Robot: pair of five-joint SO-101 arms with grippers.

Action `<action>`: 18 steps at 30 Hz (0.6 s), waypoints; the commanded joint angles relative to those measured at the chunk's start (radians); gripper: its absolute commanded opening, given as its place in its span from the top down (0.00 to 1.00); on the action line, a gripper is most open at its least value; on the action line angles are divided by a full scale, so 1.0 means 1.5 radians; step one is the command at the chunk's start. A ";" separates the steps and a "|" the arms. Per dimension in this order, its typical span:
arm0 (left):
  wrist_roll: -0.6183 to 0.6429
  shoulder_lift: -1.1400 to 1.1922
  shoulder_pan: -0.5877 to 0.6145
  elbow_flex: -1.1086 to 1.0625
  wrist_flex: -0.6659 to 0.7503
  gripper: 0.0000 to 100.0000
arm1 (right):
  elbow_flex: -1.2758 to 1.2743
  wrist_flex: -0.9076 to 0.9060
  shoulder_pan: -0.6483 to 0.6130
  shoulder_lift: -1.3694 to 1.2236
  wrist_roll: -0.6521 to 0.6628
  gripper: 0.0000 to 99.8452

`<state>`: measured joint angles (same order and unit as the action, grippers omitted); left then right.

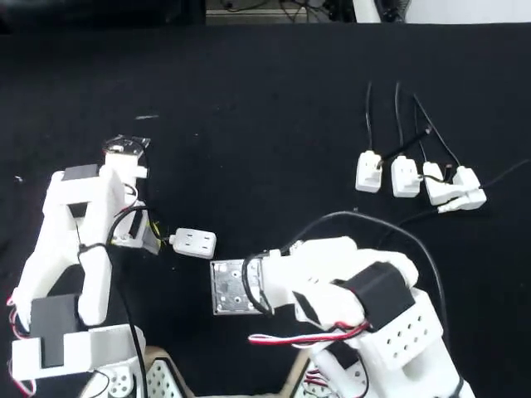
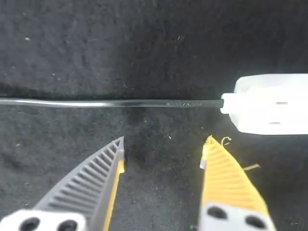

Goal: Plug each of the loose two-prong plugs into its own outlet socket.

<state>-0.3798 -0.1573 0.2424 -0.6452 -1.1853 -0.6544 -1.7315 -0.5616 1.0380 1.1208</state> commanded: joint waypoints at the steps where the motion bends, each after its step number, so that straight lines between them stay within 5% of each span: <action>1: 0.000 -0.002 -0.026 0.014 0.003 0.74 | 0.005 -0.014 0.008 0.013 0.005 0.99; 18: 0.176 -0.036 -0.206 -0.012 0.037 0.74 | 0.005 -0.014 0.011 0.013 0.005 0.99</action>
<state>-0.1542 -0.1665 -0.0077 -0.6682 -1.1347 -0.6544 -1.7315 -0.5616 1.0441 1.1208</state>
